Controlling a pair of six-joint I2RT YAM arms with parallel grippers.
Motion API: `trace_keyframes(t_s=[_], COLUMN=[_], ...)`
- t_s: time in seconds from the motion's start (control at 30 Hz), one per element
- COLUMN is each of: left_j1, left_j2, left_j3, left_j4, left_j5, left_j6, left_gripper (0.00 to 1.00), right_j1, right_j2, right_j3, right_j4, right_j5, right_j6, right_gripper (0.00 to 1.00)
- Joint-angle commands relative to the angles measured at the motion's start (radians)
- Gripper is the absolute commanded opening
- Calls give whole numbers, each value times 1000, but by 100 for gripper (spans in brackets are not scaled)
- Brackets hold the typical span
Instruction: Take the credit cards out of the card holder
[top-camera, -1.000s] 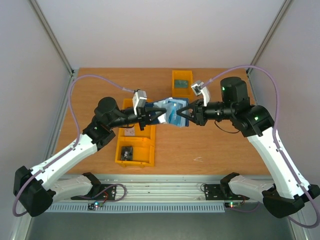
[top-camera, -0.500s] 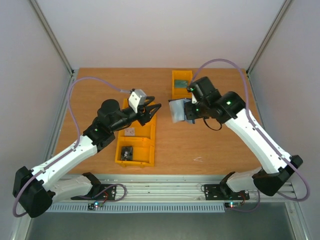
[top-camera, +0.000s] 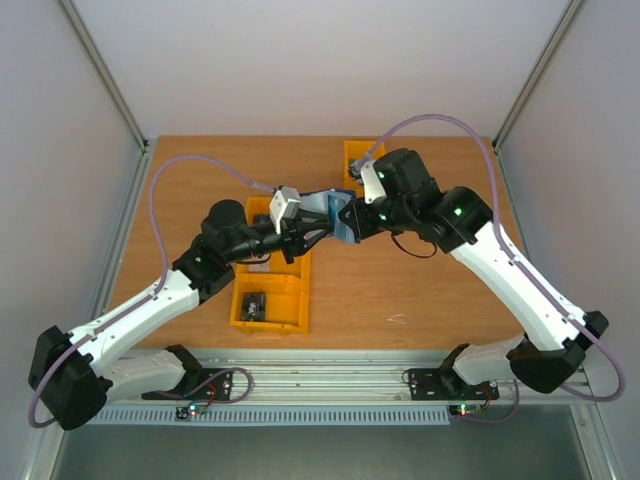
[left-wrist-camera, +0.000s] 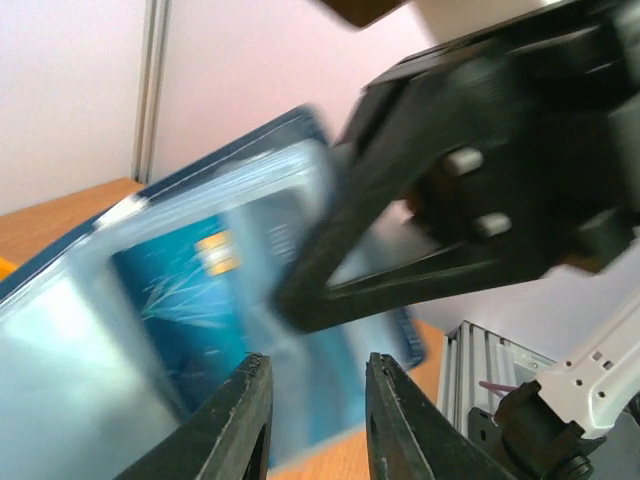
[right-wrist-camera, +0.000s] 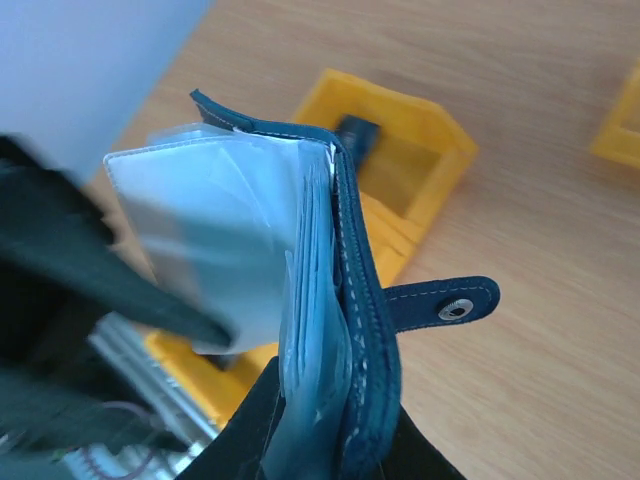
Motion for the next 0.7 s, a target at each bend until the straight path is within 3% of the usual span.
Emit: trace_keyframes(t_s=[0.0,0.23,0.37,0.57,0.67], left_j1=[33,61,56,52,48], left_j2=[-13,-31,-29,-26,-30], left_j3=[-12,-18,-10,6,17], left_j4=[5,11,80,110,134], left_j5=[21,55,258,319,373], left_j6=[-26,-41,-5,0,5], left_gripper=[29,31,36,32,23], right_j1=[-33,-53,-56,-55,-56], right_j2=[-82,-152,-147,-150,-139], right_j3=[-46,-87,-92,-122,-125], right_j4=[144,177,190,295,307], right_j5=[-276,-448,-566,-628,-669], right_j6=[-81,-156,-180,-184,-193], right_gripper=[1,1,1,1,1])
